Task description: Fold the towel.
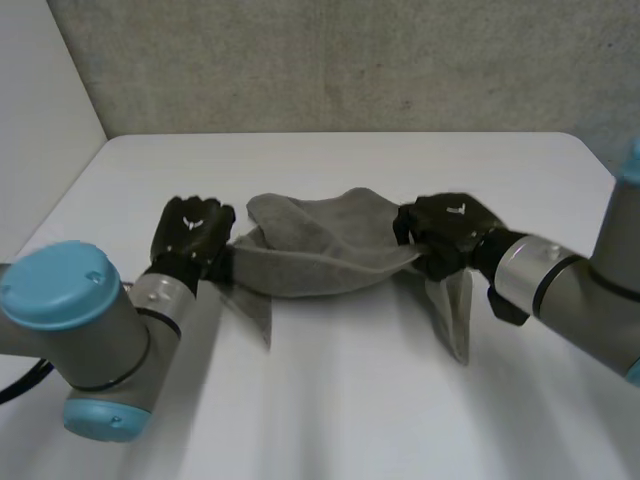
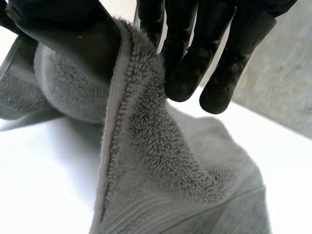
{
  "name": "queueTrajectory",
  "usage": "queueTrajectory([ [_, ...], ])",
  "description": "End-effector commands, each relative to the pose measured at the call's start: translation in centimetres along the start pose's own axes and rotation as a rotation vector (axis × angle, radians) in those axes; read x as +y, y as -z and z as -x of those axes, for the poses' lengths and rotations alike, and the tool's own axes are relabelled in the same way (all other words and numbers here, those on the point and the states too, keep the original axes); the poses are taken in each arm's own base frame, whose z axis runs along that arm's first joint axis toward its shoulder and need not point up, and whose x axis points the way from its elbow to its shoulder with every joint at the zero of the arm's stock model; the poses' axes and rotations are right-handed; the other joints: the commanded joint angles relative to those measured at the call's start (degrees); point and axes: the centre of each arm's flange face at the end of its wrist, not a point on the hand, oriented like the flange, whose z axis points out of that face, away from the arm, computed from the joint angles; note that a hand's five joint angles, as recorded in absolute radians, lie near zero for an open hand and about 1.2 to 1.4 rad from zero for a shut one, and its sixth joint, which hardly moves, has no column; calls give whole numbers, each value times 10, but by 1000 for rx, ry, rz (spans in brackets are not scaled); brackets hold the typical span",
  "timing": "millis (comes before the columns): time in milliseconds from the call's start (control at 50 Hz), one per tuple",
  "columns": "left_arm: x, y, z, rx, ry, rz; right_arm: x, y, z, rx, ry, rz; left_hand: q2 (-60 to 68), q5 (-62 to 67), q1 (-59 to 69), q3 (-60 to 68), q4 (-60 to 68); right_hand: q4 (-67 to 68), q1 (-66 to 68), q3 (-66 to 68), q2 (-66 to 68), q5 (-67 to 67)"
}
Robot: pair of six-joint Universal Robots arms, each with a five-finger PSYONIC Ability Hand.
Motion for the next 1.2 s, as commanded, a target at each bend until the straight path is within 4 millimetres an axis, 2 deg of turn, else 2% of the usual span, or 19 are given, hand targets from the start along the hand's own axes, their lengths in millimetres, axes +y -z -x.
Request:
queueTrajectory([
  [20, -103, 19, 18, 34, 60, -287, -79, 34, -14, 69, 47, -185, 32, 65, 90, 31, 25, 36, 31, 41, 52, 26],
  [120, -142, 29, 38, 14, 86, -408, -96, 40, -24, 98, 51, -217, 32, 65, 90, 31, 25, 36, 31, 41, 52, 26],
  [200, -129, 22, 45, 15, 93, -361, -77, 29, -27, 86, 22, -140, 32, 65, 90, 31, 25, 36, 31, 41, 52, 26],
  [220, -105, 14, 41, 38, 101, -274, -60, 18, -27, 75, 1, -85, 32, 65, 90, 31, 25, 36, 31, 41, 52, 26],
  [240, -105, 14, 41, 38, 101, -273, -60, 18, -27, 75, 1, -84, 32, 65, 90, 31, 25, 36, 31, 41, 52, 26],
  [280, -51, 3, 26, 93, 124, -70, -28, 1, -29, 65, -11, 18, 32, 65, 90, 31, 25, 36, 31, 41, 52, 26],
  [300, -51, 3, 26, 93, 124, -70, -28, 1, -29, 65, -11, 19, 32, 65, 90, 31, 25, 36, 31, 41, 52, 26],
  [340, -8, 4, 14, 129, 141, 101, 4, -8, -29, 55, 15, 110, 32, 65, 90, 31, 25, 36, 31, 41, 52, 26],
  [480, 33, 6, 14, 128, 141, 240, 49, -22, -26, 68, -11, 207, 32, 65, 90, 31, 25, 36, 31, 41, 52, 26],
  [540, 37, 3, 25, 99, 144, 251, 59, -25, -23, 107, -14, 203, 32, 65, 90, 31, 25, 28, 23, 33, 44, 18],
  [560, 36, 2, 29, 88, 144, 249, 64, -24, -22, 135, -13, 203, 32, 65, 90, 31, 25, -137, -142, -132, -121, -147],
  [620, 33, 1, 33, 76, 143, 239, 69, -22, -24, 190, -1, 196, 32, 65, 90, 31, 25, -306, -311, -301, -290, -316],
  [820, 20, 1, 37, 65, 138, 199, 89, -11, -14, 230, -86, 222, 32, 65, 90, 31, 25, -320, -325, -315, -304, -330],
  [940, 18, -1, 40, 58, 137, 190, 92, -5, -13, 228, -133, 234, 32, 65, 90, 31, 25, -288, -293, -284, -272, -298],
  [1000, 20, -1, 40, 56, 136, 193, 81, -3, -16, 233, -126, 195, 32, 65, 90, 31, 25, -112, -117, -107, -96, -121],
  [1020, 23, -1, 40, 55, 137, 204, 70, -2, -16, 225, -117, 157, 32, 65, 90, 31, 25, 34, 29, 39, 50, 25],
  [1100, 29, 0, 40, 54, 140, 221, 49, 0, -16, 195, -98, 83, 32, 65, 90, 31, 25, 36, 31, 41, 52, 26],
  [1140, 40, 3, 36, 61, 145, 255, 29, 0, -29, 208, -94, 24, -103, -71, -45, -104, -110, 36, 31, 41, 52, 26],
  [1200, 49, 7, 32, 69, 150, 289, 15, 1, -38, 221, -120, -22, -124, -91, -66, -125, -131, 36, 31, 41, 52, 26],
])
